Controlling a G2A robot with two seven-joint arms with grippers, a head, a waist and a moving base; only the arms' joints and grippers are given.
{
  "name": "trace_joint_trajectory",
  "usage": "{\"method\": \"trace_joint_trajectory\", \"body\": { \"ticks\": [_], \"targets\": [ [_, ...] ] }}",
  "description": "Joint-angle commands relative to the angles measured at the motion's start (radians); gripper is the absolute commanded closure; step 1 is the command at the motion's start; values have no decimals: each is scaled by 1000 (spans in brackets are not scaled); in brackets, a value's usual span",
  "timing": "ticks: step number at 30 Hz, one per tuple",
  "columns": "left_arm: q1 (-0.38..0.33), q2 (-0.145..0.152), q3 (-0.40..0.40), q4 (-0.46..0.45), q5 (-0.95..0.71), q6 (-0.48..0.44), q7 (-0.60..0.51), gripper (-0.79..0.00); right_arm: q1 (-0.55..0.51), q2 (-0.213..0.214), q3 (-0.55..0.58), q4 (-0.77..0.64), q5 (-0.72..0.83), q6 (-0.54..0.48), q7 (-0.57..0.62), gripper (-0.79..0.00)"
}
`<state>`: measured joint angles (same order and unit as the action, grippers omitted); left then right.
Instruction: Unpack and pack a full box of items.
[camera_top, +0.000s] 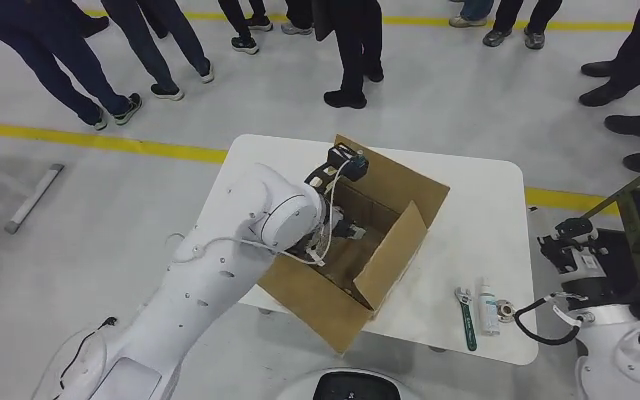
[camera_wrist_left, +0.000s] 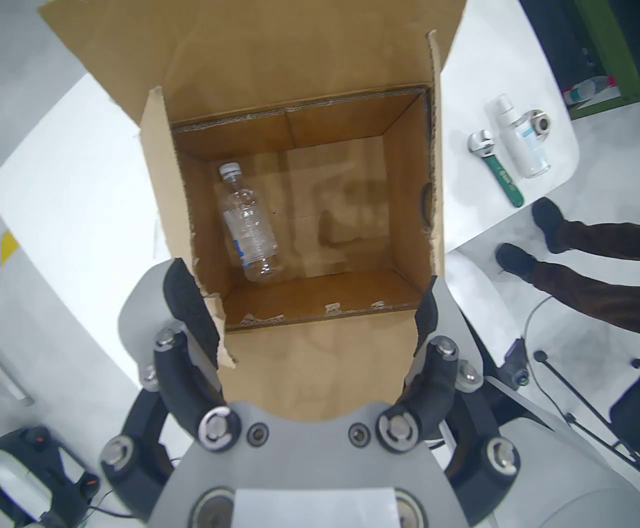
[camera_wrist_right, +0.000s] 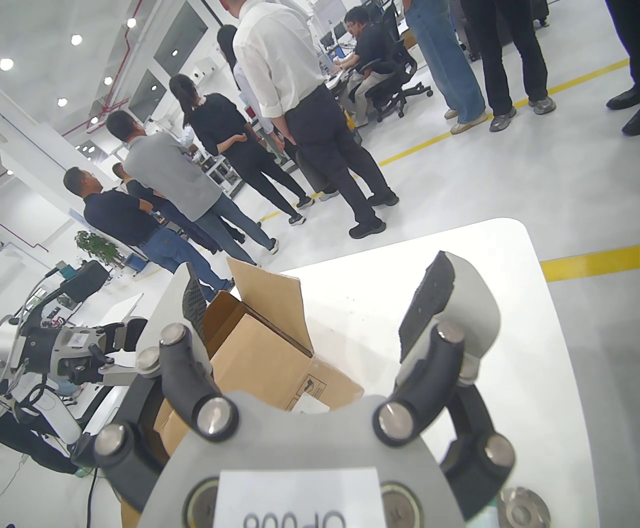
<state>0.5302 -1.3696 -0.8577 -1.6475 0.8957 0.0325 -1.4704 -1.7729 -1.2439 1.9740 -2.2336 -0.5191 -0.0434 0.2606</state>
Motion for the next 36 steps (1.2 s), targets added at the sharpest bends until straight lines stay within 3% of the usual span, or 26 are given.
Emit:
{"method": "trace_joint_trajectory", "body": {
  "ticks": [1,12,13,15,16,17,28,36],
  "targets": [
    [10,5,5,16,54,-6,-8,-785,1,0,2,2,1,-1,-2,-785],
    [2,-14,107,239,242,-1,32,-785,-15,-1,22,8,1,-17,-14,-785],
    [1,-16,109,248,240,-2,37,-702,-17,-2,23,8,2,-16,-15,-785],
    [-1,-21,117,286,243,-10,47,-292,-20,-2,25,7,2,-15,-16,-785],
    [-2,-23,119,294,242,-13,49,-37,-21,-2,25,6,3,-14,-16,-785],
    [-4,-26,120,305,235,-17,56,0,-22,-3,25,5,3,-14,-16,-785],
    [2,-34,59,344,126,-17,85,0,-20,-4,19,0,-5,-8,-16,-785],
    [4,-33,55,354,194,-7,93,0,-16,-5,20,-1,-4,-5,-18,-785]
  ]
}}
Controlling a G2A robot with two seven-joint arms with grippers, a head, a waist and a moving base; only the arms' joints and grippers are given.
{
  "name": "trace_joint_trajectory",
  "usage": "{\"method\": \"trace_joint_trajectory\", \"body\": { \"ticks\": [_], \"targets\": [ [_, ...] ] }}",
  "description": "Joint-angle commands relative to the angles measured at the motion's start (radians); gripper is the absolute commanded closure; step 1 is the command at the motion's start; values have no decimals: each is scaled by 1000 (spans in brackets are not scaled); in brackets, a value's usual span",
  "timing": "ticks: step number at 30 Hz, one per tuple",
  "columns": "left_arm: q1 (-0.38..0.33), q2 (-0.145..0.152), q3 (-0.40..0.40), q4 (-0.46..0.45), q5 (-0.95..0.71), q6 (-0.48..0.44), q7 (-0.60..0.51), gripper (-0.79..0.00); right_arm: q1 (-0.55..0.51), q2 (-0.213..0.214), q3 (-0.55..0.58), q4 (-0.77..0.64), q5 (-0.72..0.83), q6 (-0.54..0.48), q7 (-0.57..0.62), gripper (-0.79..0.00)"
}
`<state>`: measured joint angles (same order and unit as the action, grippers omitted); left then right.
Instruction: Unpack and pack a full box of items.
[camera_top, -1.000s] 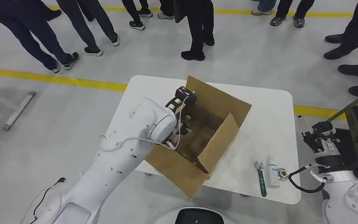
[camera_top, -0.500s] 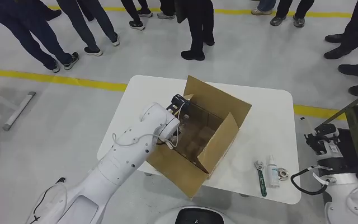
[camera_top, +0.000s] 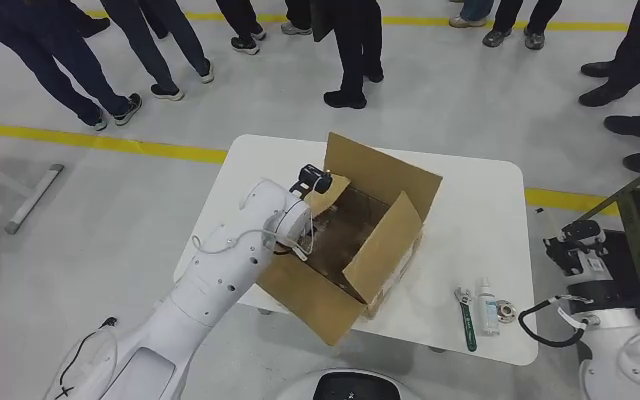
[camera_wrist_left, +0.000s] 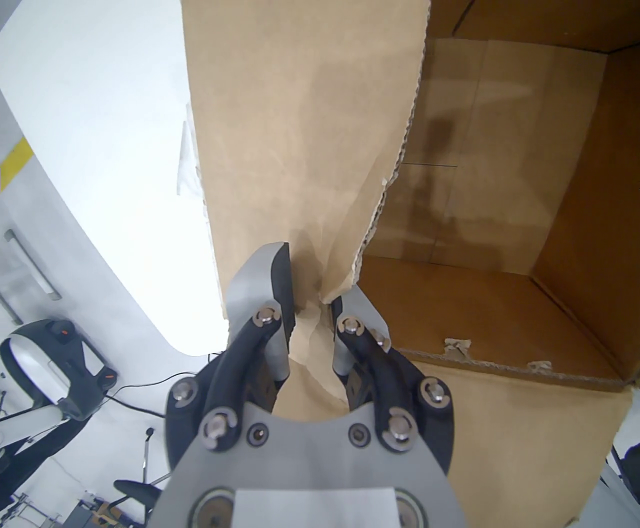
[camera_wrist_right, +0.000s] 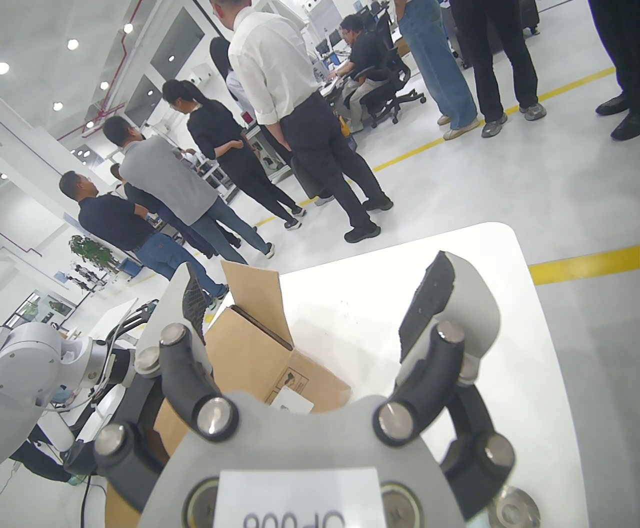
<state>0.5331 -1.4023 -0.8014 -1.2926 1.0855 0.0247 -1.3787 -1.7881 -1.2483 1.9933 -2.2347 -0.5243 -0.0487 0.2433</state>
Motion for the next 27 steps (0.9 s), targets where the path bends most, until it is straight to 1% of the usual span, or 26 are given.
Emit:
{"method": "trace_joint_trajectory", "body": {
  "ticks": [1,2,5,9,10,11,13,14,15,16,18,21,23,24,27],
  "targets": [
    [1,0,-2,-3,10,3,5,0,-1,0,1,0,2,0,0,-785],
    [1,0,0,-5,26,4,6,0,-1,0,2,0,4,0,-1,-785],
    [7,-1,-19,-19,4,14,18,0,-2,-1,4,1,10,-2,-4,-785],
    [19,0,-72,-51,-76,39,39,0,-6,-2,4,1,13,-4,-7,-785],
    [24,-1,-87,-60,-107,43,42,0,-6,-2,4,1,13,-5,-8,-785],
    [33,-2,-116,-68,-183,55,48,0,-7,-2,4,2,12,-5,-8,-785],
    [34,1,-145,-74,-217,66,49,0,-7,-3,3,2,12,-6,-9,-785],
    [43,1,-176,-86,-287,82,52,0,-7,-3,3,2,14,-6,-9,-785],
    [46,2,-198,-92,-319,95,52,0,-6,-3,4,3,14,-5,-10,-785],
    [47,4,-208,-98,-325,103,49,0,-6,-3,4,3,14,-4,-10,-785],
    [60,8,-253,-120,-396,132,47,0,-3,-3,5,4,14,-2,-9,-785],
    [80,12,-296,-144,-459,171,49,0,-1,-3,4,4,14,0,-7,-785],
    [96,18,-320,-160,-461,195,58,0,0,-3,4,3,13,1,-6,-785],
    [107,20,-336,-159,-489,210,61,0,0,-3,3,3,13,0,-4,-785],
    [121,29,-358,-158,-464,225,68,0,0,-3,3,2,13,1,-2,-785]
  ]
}}
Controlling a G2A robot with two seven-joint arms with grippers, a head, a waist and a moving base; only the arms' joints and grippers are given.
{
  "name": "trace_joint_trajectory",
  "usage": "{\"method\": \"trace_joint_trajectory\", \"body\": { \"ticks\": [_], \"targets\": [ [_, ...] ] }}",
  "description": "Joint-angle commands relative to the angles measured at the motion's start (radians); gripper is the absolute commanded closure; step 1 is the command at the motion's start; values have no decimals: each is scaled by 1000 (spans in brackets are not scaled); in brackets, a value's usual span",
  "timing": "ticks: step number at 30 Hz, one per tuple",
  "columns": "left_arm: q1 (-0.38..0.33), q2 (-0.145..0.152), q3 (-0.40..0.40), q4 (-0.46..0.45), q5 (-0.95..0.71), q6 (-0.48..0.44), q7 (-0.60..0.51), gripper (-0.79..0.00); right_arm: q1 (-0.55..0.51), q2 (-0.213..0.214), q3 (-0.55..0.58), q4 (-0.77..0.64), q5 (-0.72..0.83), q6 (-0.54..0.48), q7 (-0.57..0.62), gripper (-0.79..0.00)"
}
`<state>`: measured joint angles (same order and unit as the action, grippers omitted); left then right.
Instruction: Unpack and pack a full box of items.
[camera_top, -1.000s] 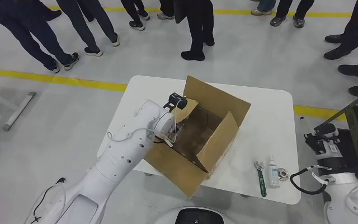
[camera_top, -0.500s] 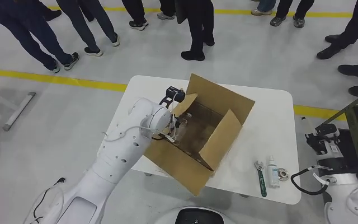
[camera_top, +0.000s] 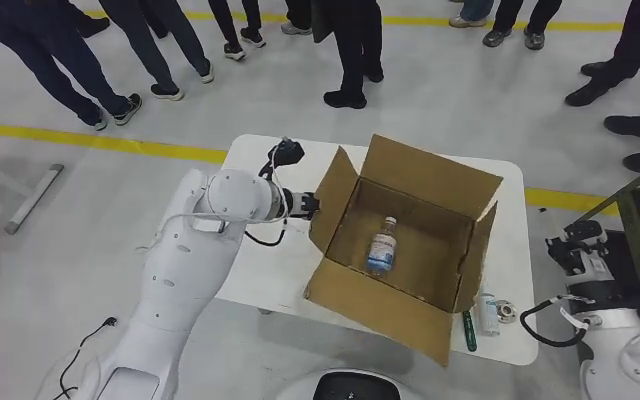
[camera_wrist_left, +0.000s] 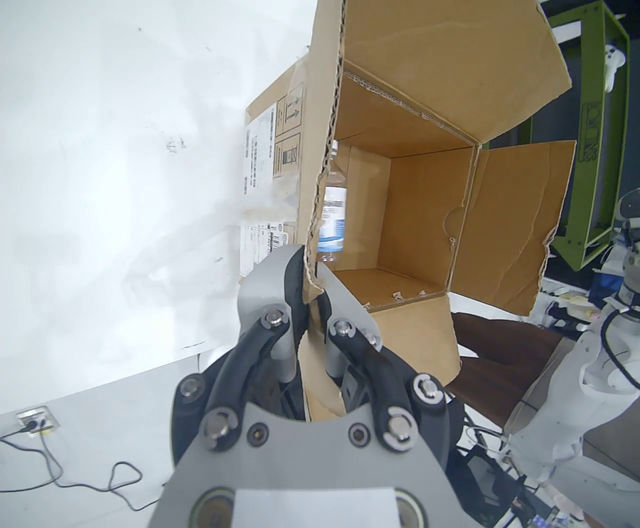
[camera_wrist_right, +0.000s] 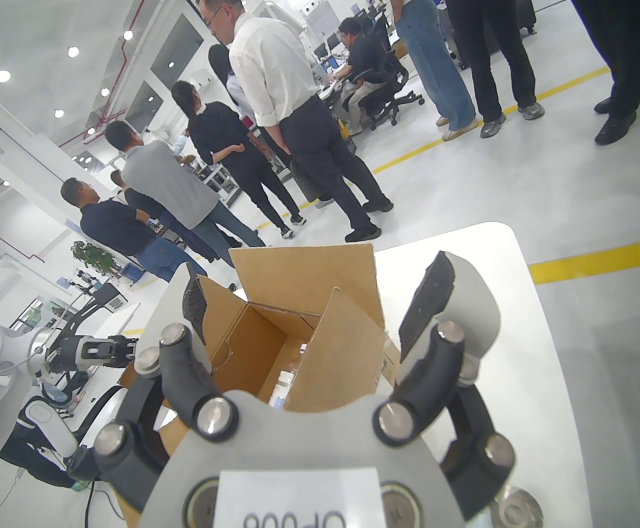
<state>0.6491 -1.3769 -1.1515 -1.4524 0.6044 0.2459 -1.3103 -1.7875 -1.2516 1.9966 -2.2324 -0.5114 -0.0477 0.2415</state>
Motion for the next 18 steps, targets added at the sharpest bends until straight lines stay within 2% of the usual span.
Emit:
{"method": "trace_joint_trajectory", "body": {
  "ticks": [1,9,15,16,17,18],
  "targets": [
    [7,5,-10,0,21,5,-1,0,-1,0,-1,-1,0,0,1,-785],
    [76,27,-78,-50,12,69,9,0,-14,-2,0,-4,2,-6,2,-785],
    [114,41,-93,-77,50,94,-7,0,-16,-2,1,-6,5,-14,10,-785],
    [117,43,-95,-80,52,99,-11,-277,-15,-1,2,-5,5,-16,13,-785],
    [121,45,-95,-82,58,106,-13,-440,-13,-1,2,-4,3,-18,14,-785],
    [121,47,-93,-84,68,106,-17,-785,-12,-1,2,-3,3,-19,17,-785]
  ]
}}
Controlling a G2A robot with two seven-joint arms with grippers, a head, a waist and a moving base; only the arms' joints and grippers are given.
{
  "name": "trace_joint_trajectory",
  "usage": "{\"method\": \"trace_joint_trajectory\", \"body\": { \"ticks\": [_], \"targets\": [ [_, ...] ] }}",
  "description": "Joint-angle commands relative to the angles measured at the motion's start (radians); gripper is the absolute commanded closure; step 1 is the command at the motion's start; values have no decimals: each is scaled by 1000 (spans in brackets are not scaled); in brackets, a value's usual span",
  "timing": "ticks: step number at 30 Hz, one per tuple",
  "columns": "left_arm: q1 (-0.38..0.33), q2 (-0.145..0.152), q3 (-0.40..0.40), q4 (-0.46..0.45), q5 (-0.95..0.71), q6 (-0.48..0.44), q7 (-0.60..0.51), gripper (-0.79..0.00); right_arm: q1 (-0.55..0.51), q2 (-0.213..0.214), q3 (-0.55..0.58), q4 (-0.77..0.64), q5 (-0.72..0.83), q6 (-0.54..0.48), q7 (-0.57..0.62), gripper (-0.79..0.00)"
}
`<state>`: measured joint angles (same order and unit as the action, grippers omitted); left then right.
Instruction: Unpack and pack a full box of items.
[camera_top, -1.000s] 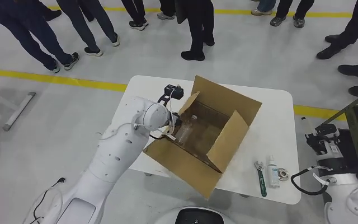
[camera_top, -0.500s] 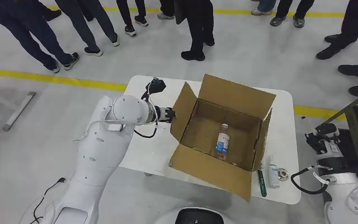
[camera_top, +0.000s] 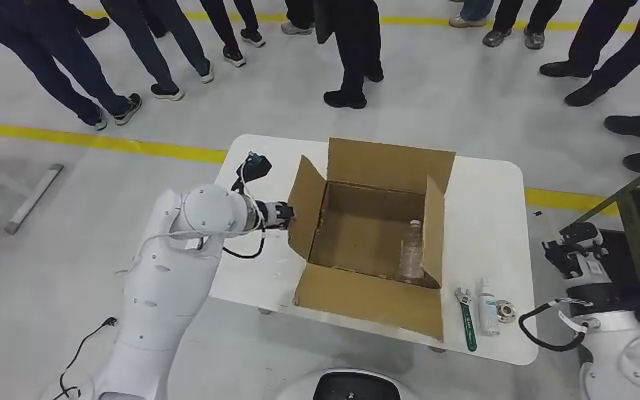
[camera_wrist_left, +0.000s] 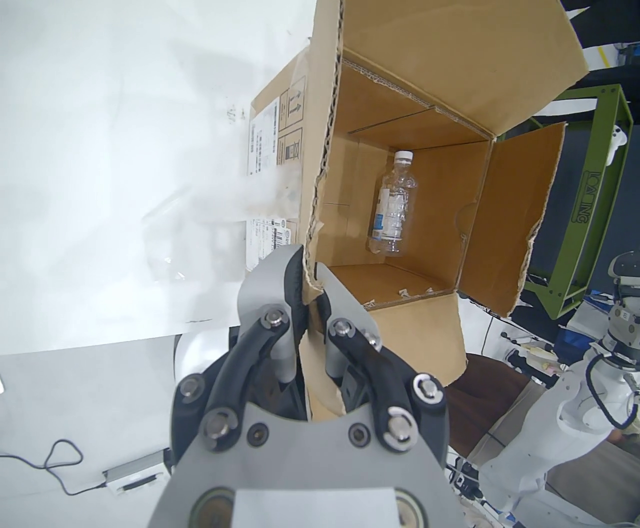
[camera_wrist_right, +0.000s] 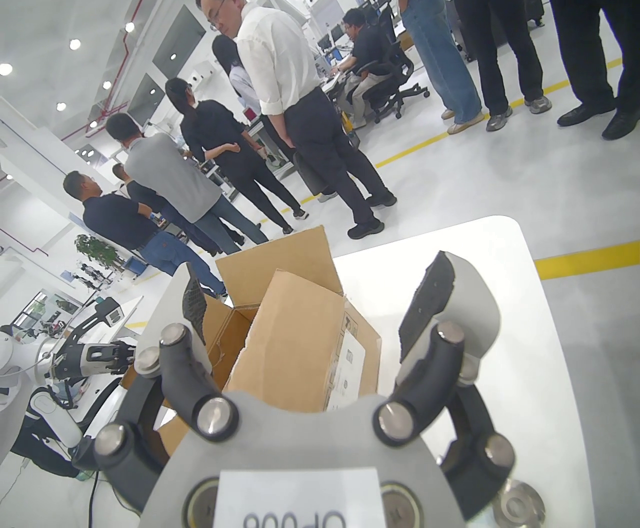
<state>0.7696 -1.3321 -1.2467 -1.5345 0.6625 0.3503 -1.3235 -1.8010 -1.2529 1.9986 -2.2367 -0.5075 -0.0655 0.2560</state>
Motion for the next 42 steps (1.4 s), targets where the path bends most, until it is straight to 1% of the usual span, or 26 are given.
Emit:
{"method": "trace_joint_trajectory", "body": {
  "ticks": [1,5,8,12,13,15,19,21,24,28,31,33,36,42],
  "targets": [
    [0,3,4,-3,17,3,-5,-785,2,0,-1,2,-1,-2,4,-785],
    [-7,7,20,-11,37,3,-13,-785,8,2,-1,5,-9,-8,23,-785],
    [-22,7,45,-24,47,-15,-10,-785,11,7,0,0,-31,-10,86,-785],
    [-42,5,81,-22,62,-30,-2,-785,14,16,2,-18,-107,-26,183,-785],
    [-45,5,85,-20,61,-32,1,-785,15,17,1,-21,-116,-27,193,-785],
    [-56,5,98,-18,88,-25,10,-785,18,21,-4,-41,-157,-66,200,-785],
    [-61,5,100,-23,82,-25,13,-785,-8,23,-24,-71,-226,-181,142,-785],
    [-61,5,100,-23,82,-25,13,-785,-39,24,-37,-78,-289,-282,80,-785],
    [-61,5,100,-23,82,-25,13,-785,-87,25,-53,-80,-363,-376,19,-785],
    [-61,5,100,-23,82,-25,13,-785,-134,26,-80,-69,-472,-451,-29,-785],
    [-61,5,100,-23,82,-25,13,-785,-158,28,-122,-58,-640,-497,-76,-785],
    [-61,5,100,-23,82,-25,13,-785,-171,28,-156,-40,-735,-495,-97,-785],
    [-61,5,100,-23,82,-25,13,-785,-167,29,-203,-15,-871,-460,-140,-785],
    [-61,5,100,-23,82,-25,13,-785,-133,27,-293,43,-1025,-371,-166,-785]
  ]
}}
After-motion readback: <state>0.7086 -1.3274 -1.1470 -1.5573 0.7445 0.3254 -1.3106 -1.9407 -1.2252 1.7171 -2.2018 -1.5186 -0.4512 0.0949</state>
